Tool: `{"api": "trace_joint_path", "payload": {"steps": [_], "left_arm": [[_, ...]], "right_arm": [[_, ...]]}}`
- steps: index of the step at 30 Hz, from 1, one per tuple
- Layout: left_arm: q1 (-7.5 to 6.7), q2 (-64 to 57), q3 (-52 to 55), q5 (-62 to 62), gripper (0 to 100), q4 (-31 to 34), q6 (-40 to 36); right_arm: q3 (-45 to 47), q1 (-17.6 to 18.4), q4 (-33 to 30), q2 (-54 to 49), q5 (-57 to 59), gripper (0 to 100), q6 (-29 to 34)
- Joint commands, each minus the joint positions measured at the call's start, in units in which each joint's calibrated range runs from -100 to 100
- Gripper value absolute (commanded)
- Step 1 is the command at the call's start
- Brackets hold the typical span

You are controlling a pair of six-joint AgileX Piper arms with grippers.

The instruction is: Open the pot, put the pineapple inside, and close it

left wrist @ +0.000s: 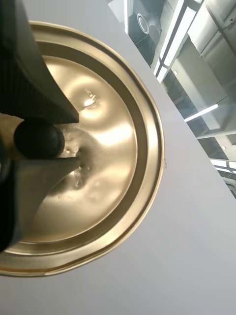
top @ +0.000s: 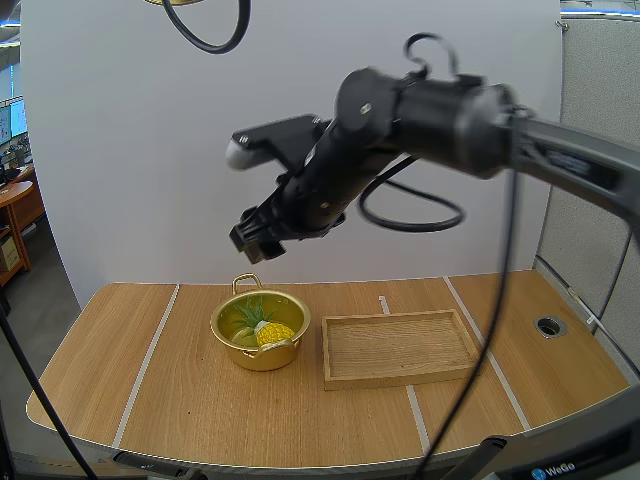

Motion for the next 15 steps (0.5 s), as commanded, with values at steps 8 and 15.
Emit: {"api": "trace_joint_path", "payload": {"steps": [8, 15], "left_arm": [[-0.07, -0.1, -0.4, -2.0, 0, 0.0, -0.2], [-0.07, -0.1, -0.4, -2.0, 0, 0.0, -0.2]], "right_arm": [[3.6, -0.2, -2.9, -18.7, 11.2, 100, 2.9], [11.0, -2.8, -2.5, -29.7, 16.2, 100, 3.2]]}}
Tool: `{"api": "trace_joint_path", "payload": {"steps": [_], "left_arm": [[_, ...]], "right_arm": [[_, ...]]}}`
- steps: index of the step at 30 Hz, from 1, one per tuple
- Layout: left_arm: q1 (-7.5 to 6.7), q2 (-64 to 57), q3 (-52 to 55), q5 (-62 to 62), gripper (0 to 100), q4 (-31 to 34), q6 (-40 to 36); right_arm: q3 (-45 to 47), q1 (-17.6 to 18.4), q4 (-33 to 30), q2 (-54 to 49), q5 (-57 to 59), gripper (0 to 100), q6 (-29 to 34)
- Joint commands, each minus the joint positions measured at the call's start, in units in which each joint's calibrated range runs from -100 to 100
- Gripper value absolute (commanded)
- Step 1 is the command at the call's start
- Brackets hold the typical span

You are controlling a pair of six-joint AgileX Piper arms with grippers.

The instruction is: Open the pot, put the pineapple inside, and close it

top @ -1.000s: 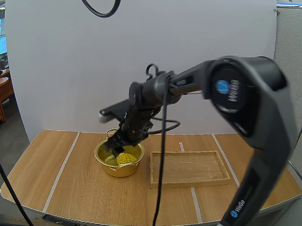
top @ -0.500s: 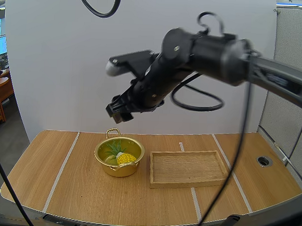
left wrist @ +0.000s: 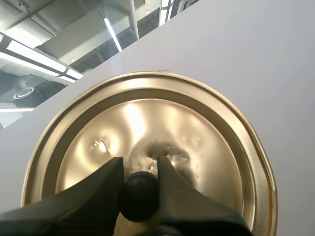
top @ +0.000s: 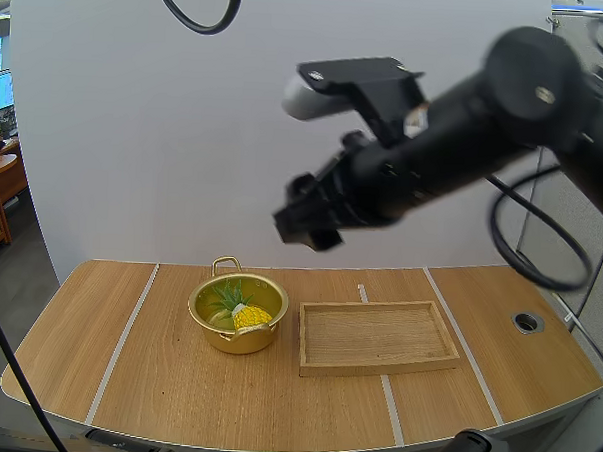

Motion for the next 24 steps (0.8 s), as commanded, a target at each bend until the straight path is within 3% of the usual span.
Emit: {"api": "trace_joint_path", "payload": {"steps": [1, 10, 24], "left_arm": [[-0.07, -0.1, -0.4, -2.0, 0, 0.0, -0.2], [-0.07, -0.1, -0.4, -2.0, 0, 0.0, -0.2], [-0.07, -0.1, -0.4, -2.0, 0, 0.0, -0.2]], "right_arm": [[3.7, -1.2, 0.1, -4.7, 1.8, 100, 0.3], [13.9, -3.6, 1.6, -16.1, 1.8, 100, 0.3], [21.7, -3.6, 4.2, -24.2, 2.2, 100, -0.5]]}}
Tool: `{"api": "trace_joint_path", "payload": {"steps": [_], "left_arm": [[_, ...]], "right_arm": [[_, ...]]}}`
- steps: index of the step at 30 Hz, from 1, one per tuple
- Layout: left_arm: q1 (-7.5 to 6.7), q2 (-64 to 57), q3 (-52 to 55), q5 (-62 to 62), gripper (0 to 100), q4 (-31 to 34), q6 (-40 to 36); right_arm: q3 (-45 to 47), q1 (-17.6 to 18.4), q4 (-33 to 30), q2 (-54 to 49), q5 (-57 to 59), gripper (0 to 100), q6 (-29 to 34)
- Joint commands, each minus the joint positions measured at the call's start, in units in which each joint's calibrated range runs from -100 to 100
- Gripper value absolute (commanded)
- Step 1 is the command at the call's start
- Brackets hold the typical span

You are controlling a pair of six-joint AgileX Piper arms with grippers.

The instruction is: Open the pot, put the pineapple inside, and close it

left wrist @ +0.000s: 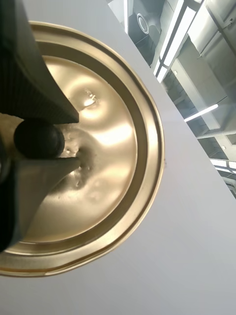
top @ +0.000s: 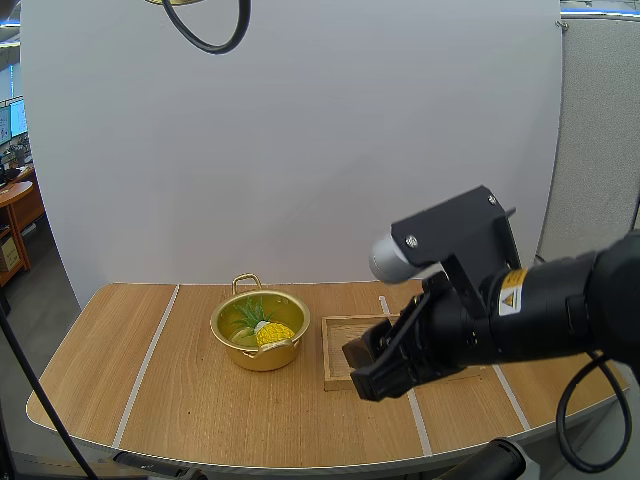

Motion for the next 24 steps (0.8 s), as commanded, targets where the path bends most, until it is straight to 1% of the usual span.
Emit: {"api": "trace_joint_path", "payload": {"steps": [1, 8, 9, 10, 11, 12, 13, 16, 24], "left_arm": [[-0.07, -0.1, -0.4, -2.0, 0, 0.0, -0.2], [-0.07, -0.1, -0.4, -2.0, 0, 0.0, -0.2], [-0.07, -0.1, -0.4, -2.0, 0, 0.0, -0.2], [-0.07, -0.1, -0.4, -2.0, 0, 0.0, -0.2], [-0.07, -0.1, -0.4, -2.0, 0, 0.0, -0.2], [-0.07, -0.1, -0.4, -2.0, 0, 0.0, -0.2], [-0.07, -0.1, -0.4, -2.0, 0, 0.0, -0.2], [-0.07, -0.1, -0.4, -2.0, 0, 0.0, -0.2], [-0.07, -0.1, -0.4, -2.0, 0, 0.0, -0.2]], "right_arm": [[1.0, -0.2, 0.1, -2.1, -0.1, 100, -0.5], [2.1, -0.4, -2.3, -3.6, -0.4, 100, -0.1], [2.1, -0.4, -2.1, -3.6, -0.4, 93, -0.1], [2.1, -0.4, -1.7, -3.6, -0.4, 73, -0.1], [2.1, -0.4, -1.2, -3.6, -0.4, 49, -0.1], [2.1, -0.4, -1.0, -3.6, -0.4, 21, -0.1], [2.1, -0.4, -1.1, -3.6, -0.4, 0, -0.1], [2.1, -0.4, -2.6, -3.6, -0.7, 0, -0.1], [2.1, -0.4, -2.2, -3.6, -0.7, 0, -0.1]]}}
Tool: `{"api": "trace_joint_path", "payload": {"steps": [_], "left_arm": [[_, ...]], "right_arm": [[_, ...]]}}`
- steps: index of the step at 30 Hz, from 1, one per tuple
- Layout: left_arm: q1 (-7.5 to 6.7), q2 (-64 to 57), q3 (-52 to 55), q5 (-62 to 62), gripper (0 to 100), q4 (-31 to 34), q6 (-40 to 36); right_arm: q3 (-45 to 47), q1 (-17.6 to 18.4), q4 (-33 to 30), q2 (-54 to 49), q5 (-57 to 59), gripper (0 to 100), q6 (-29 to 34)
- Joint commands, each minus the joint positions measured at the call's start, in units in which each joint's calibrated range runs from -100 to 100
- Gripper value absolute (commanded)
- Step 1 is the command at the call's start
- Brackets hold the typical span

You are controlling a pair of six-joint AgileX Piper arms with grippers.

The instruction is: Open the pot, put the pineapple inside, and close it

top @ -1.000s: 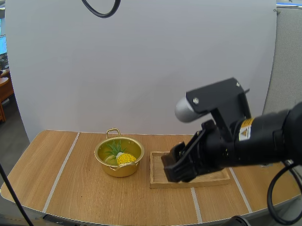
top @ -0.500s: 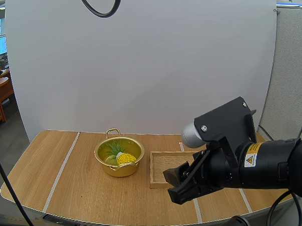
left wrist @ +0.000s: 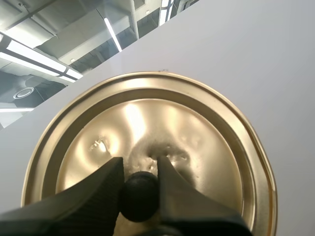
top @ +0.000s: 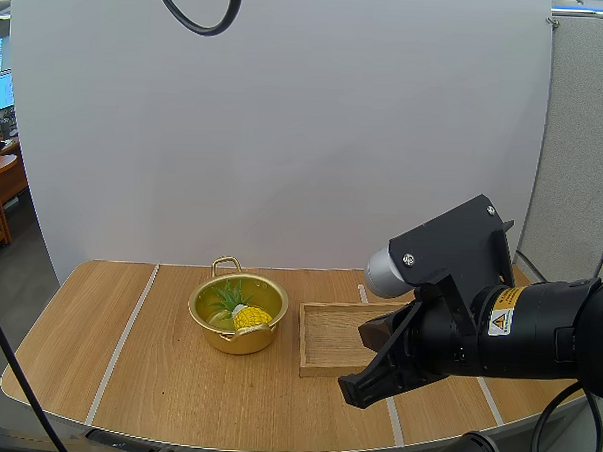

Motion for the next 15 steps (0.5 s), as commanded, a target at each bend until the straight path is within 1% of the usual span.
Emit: {"api": "trace_joint_path", "payload": {"steps": [1, 15], "left_arm": [[-0.07, -0.1, -0.4, -2.0, 0, 0.0, -0.2], [-0.07, -0.1, -0.4, -2.0, 0, 0.0, -0.2]], "right_arm": [[0.3, -0.2, -0.4, -0.6, -0.7, 0, -0.1], [0.3, -0.5, -0.4, -0.6, -0.7, 0, -0.1]]}}
